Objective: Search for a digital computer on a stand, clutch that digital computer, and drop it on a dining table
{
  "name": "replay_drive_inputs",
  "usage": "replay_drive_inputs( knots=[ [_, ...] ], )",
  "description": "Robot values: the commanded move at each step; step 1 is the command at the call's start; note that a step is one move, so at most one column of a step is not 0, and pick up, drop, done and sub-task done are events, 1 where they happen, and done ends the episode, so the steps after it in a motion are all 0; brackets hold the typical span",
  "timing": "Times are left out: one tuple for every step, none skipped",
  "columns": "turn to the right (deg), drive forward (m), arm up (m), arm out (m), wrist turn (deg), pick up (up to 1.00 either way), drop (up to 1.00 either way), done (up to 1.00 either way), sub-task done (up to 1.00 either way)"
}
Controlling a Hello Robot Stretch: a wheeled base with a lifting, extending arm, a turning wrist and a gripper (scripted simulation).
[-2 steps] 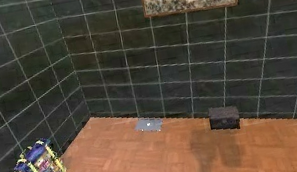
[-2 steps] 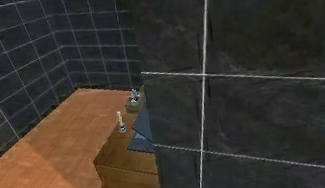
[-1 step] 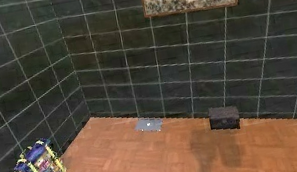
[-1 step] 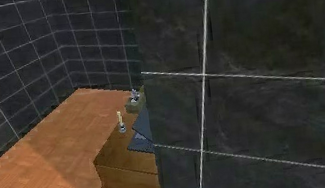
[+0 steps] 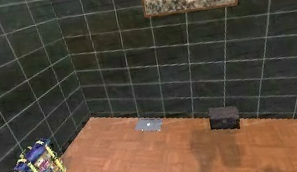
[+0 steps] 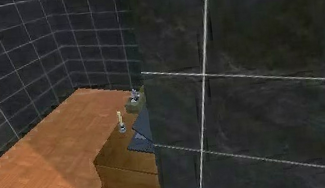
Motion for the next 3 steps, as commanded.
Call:
replay_drive_inputs(
  knots=[
    [0.0,0.0,0.0,0.46,0.0,0.0,0.0,0.0,0.0],
    [0.0,0.0,0.1,0.0,0.0,0.0,0.0,0.0,0.0],
    [45.0,0.0,0.0,0.0,0.0,0.0,0.0,0.0,0.0]
  ],
)
